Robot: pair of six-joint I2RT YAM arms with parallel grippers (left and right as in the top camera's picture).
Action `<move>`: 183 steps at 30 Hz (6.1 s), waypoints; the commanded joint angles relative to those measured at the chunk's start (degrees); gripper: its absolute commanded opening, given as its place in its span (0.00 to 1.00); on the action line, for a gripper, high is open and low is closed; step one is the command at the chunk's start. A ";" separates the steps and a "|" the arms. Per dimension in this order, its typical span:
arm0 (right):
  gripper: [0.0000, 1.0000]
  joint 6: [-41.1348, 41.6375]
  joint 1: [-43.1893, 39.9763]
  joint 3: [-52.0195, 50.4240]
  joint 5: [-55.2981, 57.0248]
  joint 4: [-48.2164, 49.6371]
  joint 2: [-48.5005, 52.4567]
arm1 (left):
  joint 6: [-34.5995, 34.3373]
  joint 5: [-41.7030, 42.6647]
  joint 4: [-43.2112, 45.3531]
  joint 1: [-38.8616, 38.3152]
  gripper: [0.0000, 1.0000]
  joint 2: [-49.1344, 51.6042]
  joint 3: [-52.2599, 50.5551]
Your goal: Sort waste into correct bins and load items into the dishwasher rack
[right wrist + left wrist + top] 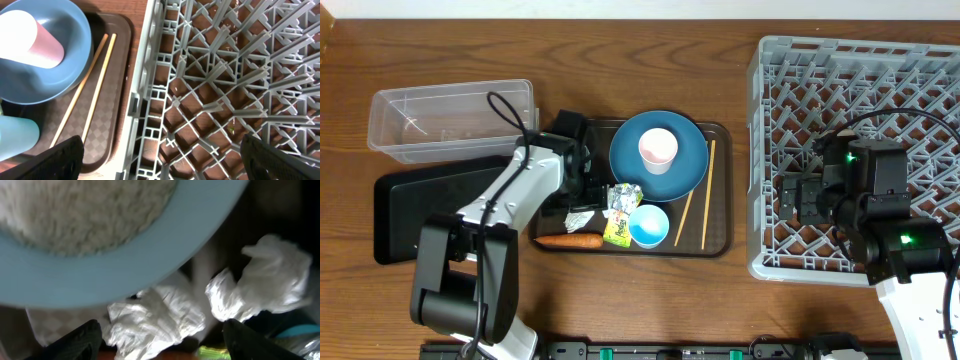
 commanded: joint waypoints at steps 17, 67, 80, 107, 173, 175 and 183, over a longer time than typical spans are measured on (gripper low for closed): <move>0.99 0.74 0.94 1.14 -0.20 -0.04 -0.20 | -0.50 -5.42 3.74 -1.11 0.35 -0.11 -3.17; 0.99 0.74 0.94 1.14 -0.22 -0.09 -0.20 | 2.95 -19.78 46.05 15.58 0.69 -8.20 -0.42; 0.99 0.74 0.94 1.14 -0.20 -0.68 -0.20 | 2.84 11.43 15.80 8.44 0.69 -17.86 -0.59; 0.99 0.74 0.94 1.14 -0.22 -2.25 -0.20 | 2.49 17.53 9.18 -9.38 0.68 -11.54 -2.86; 0.99 0.74 0.94 1.14 -0.22 -3.43 -0.20 | 2.49 6.60 8.22 -12.20 0.06 -13.81 -2.64; 0.99 0.74 0.94 1.14 -0.22 -3.39 -0.20 | 2.49 6.60 8.07 -12.20 0.06 -13.81 -2.64; 0.99 0.74 0.94 1.14 -0.22 -3.39 -0.20 | 2.49 6.58 8.00 -12.57 0.06 -13.79 -2.78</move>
